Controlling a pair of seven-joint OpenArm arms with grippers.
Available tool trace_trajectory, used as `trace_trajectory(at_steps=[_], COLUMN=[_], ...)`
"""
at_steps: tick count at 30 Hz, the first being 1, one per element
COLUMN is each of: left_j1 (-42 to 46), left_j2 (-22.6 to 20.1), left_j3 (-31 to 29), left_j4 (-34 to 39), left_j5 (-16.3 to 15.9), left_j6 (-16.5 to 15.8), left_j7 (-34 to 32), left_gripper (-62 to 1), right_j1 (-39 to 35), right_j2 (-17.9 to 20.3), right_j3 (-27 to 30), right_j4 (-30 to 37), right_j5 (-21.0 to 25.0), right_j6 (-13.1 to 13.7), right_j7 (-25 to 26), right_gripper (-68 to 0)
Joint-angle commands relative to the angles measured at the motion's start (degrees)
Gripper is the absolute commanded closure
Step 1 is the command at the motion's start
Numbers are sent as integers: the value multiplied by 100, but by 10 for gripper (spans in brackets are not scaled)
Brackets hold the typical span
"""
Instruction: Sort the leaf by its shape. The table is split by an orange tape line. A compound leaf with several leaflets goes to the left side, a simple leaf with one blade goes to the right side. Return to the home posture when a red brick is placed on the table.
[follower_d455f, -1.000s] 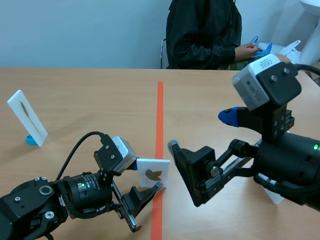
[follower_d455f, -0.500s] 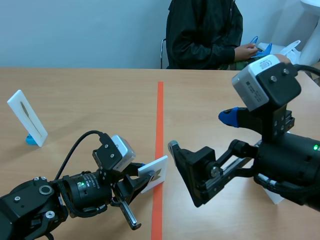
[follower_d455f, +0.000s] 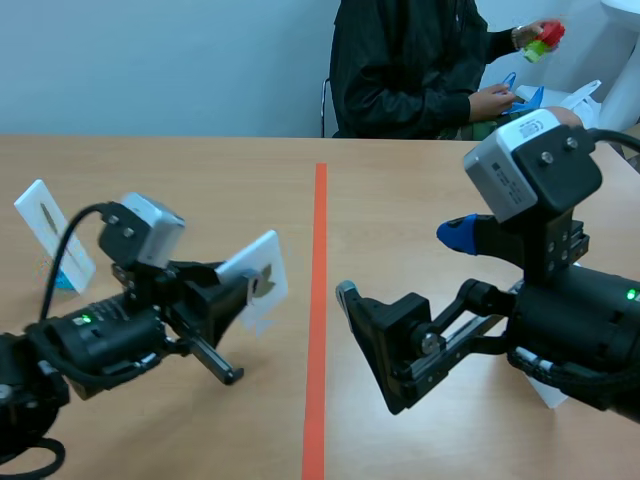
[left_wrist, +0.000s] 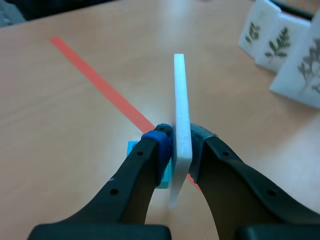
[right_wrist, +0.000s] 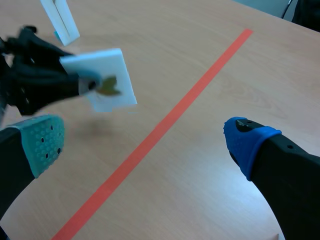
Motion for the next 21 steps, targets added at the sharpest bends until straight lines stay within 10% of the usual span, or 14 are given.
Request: trace_trajectory(at_steps=[1,12,21], left_j1=[262,1255,1169], left_j2=[-4,256,365], left_j3=[-286,-2197,-2476], left_j4=[111,262,-188], left_j5=[-173,-560,-638], left_j6=[-7,260,796], left_j7=[-39,-48,-350], left_gripper=[-40,-40,-40], right_j1=[68,68,114], right_j2=[13,13,13], right_j3=[66,66,66], right_j4=[2,2,2], right_j5=[24,24,24], right_j6=[-15,-15,-17], right_j7=[52,55,46], right_gripper=[-679,-679,-679])
